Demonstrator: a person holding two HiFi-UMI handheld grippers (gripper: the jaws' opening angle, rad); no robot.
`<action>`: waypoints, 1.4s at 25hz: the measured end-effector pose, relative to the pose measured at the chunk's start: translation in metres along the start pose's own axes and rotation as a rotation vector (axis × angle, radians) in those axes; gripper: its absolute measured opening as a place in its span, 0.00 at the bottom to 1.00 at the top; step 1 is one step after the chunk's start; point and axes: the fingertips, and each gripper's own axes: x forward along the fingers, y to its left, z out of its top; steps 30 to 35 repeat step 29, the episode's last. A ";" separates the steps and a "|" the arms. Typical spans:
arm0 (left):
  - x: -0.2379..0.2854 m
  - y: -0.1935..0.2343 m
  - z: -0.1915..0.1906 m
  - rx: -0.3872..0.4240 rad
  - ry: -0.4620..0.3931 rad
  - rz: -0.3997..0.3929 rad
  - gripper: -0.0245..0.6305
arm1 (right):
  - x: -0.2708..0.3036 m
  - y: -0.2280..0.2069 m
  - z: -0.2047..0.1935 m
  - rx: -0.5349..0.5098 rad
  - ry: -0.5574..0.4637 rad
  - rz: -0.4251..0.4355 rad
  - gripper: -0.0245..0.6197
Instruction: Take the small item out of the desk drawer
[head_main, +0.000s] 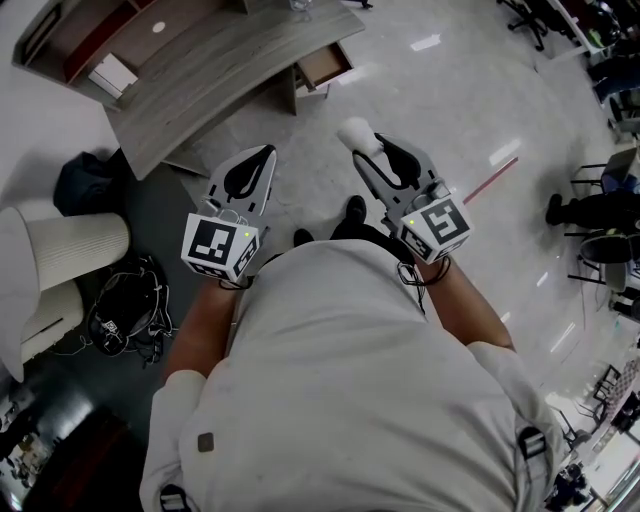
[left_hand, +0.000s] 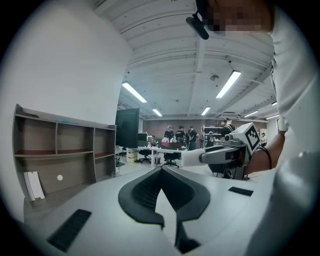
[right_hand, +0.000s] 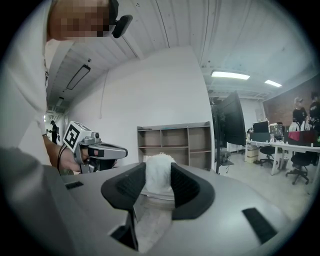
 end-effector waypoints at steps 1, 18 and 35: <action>-0.004 0.001 -0.001 -0.004 -0.001 -0.003 0.06 | -0.001 0.003 0.000 0.002 -0.001 -0.006 0.30; -0.010 -0.004 0.000 -0.010 -0.021 -0.057 0.06 | -0.011 0.014 0.003 0.012 -0.018 -0.064 0.30; 0.006 -0.001 0.004 -0.016 -0.022 -0.048 0.06 | -0.007 -0.002 0.007 0.010 -0.019 -0.053 0.30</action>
